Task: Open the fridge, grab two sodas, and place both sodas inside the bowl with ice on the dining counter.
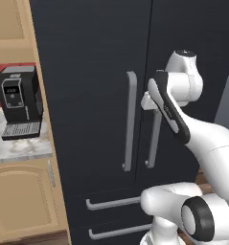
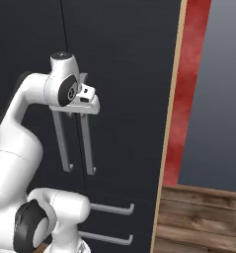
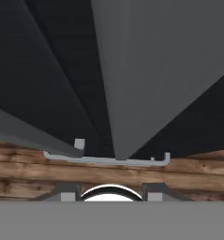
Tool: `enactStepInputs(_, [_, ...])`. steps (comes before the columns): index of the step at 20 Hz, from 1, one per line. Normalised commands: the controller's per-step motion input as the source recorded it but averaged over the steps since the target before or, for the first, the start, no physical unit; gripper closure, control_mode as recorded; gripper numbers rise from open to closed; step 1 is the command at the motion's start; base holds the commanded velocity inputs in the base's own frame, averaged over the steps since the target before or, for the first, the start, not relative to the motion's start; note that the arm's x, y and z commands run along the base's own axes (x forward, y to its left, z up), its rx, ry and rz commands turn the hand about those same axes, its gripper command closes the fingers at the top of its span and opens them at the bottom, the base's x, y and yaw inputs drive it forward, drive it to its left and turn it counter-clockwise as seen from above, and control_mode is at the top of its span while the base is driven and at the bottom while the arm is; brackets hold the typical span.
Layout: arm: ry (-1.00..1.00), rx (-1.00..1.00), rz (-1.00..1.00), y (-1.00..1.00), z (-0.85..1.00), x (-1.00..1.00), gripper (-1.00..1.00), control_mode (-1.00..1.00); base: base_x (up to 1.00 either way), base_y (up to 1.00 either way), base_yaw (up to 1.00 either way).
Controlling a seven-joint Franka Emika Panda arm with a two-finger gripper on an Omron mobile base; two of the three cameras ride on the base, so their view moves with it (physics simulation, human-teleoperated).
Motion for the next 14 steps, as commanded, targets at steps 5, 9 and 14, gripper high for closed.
enactStepInputs(5, [-0.02, 0.00, 0.00, 0.00, 0.00, -0.09, -1.00, 1.00, -0.40, 0.01, 0.00])
enactStepInputs(9, [0.00, 0.00, 0.00, 0.00, 0.00, 0.00, -1.00, 1.00, -0.81, 0.01, 0.01])
enactStepInputs(14, [0.00, 0.00, 0.00, 0.00, 0.00, 0.00, -1.00, 1.00, -0.35, 0.00, 0.00])
